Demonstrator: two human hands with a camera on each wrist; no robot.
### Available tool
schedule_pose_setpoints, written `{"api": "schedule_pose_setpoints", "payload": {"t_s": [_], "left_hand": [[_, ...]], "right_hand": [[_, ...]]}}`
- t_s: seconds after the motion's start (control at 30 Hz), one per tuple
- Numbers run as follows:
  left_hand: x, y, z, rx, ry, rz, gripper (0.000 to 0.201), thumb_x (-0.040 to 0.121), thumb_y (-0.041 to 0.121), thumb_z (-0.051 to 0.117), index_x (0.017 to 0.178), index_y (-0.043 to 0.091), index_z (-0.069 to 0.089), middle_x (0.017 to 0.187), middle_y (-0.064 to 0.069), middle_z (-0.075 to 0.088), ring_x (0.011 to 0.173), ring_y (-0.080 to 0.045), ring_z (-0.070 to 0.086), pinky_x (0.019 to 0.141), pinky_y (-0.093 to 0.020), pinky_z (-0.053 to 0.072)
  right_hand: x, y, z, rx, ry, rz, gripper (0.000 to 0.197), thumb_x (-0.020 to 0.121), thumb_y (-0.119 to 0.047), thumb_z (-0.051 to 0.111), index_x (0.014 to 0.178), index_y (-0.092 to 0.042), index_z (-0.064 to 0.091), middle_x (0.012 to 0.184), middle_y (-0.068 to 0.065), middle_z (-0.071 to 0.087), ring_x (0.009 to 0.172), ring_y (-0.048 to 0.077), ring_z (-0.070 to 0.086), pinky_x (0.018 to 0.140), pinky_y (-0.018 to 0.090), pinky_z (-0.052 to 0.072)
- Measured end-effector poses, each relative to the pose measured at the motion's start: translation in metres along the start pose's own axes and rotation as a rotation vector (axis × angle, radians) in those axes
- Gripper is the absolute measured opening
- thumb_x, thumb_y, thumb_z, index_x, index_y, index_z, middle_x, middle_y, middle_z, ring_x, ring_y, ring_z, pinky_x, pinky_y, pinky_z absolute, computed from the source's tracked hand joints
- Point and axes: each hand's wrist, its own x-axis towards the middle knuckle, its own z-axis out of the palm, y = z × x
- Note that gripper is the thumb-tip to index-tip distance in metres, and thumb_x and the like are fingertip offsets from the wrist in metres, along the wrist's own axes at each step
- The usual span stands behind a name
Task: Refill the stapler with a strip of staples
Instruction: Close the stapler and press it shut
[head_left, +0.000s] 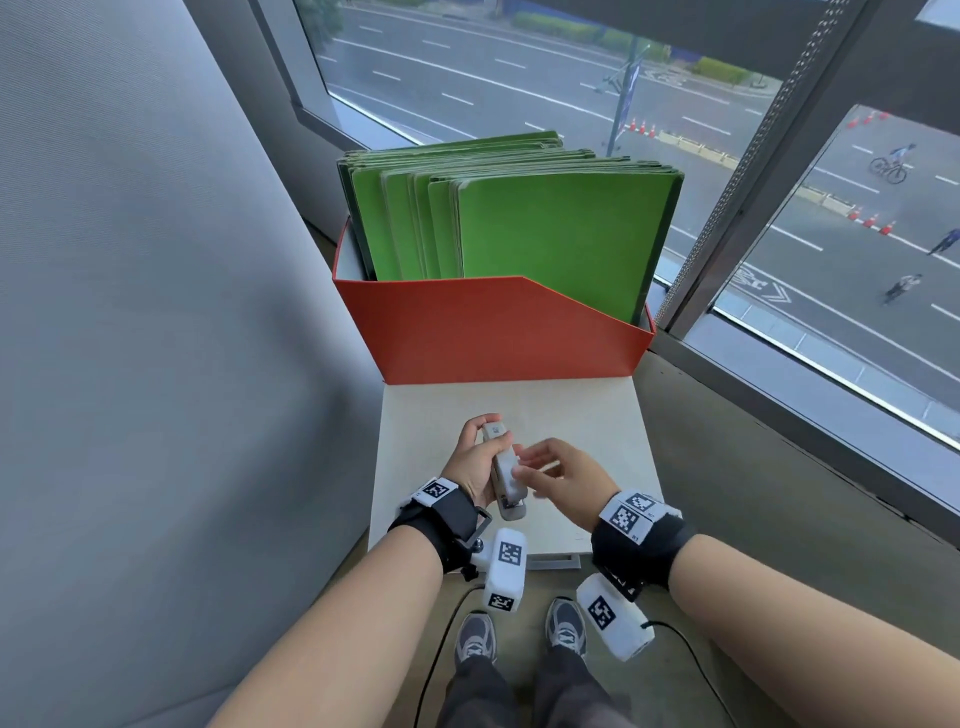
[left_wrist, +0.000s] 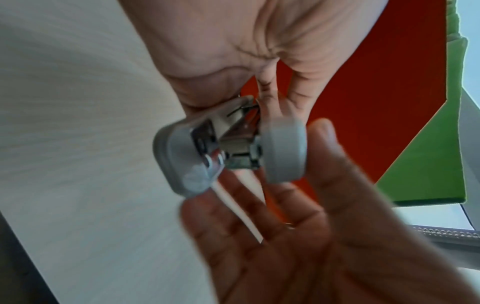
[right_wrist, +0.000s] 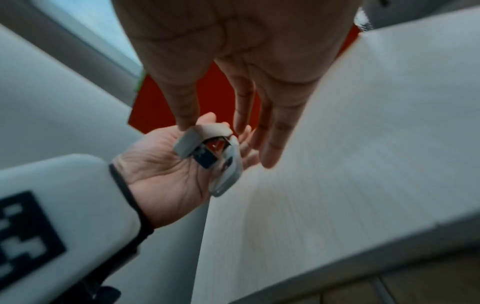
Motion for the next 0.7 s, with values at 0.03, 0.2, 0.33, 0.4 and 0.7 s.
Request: {"api": "schedule_pose_setpoints", "payload": {"t_s": [0.03, 0.2, 0.33, 0.4, 0.7], "left_hand": [[-0.001, 0.000, 0.001, 0.005, -0.004, 0.011, 0.027, 0.092, 0.006, 0.053, 0.111, 0.024, 0.051, 0.100, -0.018, 0.058, 0.085, -0.029, 0.062, 0.061, -0.035, 0.057], [0.002, -0.003, -0.002, 0.063, -0.015, 0.023, 0.029, 0.091, 0.002, 0.053, 0.108, 0.025, 0.052, 0.089, -0.016, 0.061, 0.087, -0.034, 0.064, 0.079, -0.044, 0.055], [0.002, -0.006, -0.003, 0.085, -0.013, 0.018, 0.031, 0.091, 0.000, 0.053, 0.110, 0.025, 0.052, 0.091, -0.016, 0.061, 0.083, -0.034, 0.065, 0.078, -0.044, 0.056], [0.001, -0.005, 0.000, 0.085, -0.007, 0.005, 0.033, 0.090, 0.001, 0.055, 0.111, 0.026, 0.051, 0.091, -0.016, 0.062, 0.082, -0.032, 0.065, 0.079, -0.043, 0.056], [0.060, -0.006, 0.037, 0.601, 0.065, 0.020, 0.095, 0.050, 0.071, 0.059, 0.130, 0.022, 0.045, 0.117, -0.008, 0.066, 0.106, -0.029, 0.067, 0.096, -0.048, 0.053]], "right_hand": [[0.001, 0.005, 0.004, 0.104, -0.042, 0.108, 0.027, 0.085, -0.030, 0.067, 0.104, -0.013, 0.062, 0.094, 0.005, 0.066, 0.080, 0.019, 0.065, 0.084, 0.038, 0.058], [0.006, 0.015, 0.014, 0.511, -0.129, 0.249, 0.014, 0.088, -0.011, 0.064, 0.097, 0.000, 0.065, 0.086, 0.019, 0.066, 0.072, 0.029, 0.064, 0.082, 0.046, 0.058], [0.006, 0.020, 0.017, 0.488, -0.147, 0.211, 0.007, 0.089, -0.008, 0.062, 0.093, -0.004, 0.065, 0.083, 0.016, 0.067, 0.071, 0.026, 0.066, 0.073, 0.035, 0.061], [0.007, 0.020, 0.016, 0.495, -0.133, 0.231, 0.012, 0.089, -0.008, 0.062, 0.097, 0.000, 0.064, 0.082, 0.015, 0.066, 0.069, 0.025, 0.065, 0.072, 0.035, 0.060], [0.022, 0.021, -0.036, 0.517, 0.010, 0.227, 0.022, 0.088, -0.007, 0.061, 0.110, -0.006, 0.064, 0.089, 0.014, 0.071, 0.075, 0.024, 0.069, 0.079, 0.036, 0.058]]}}
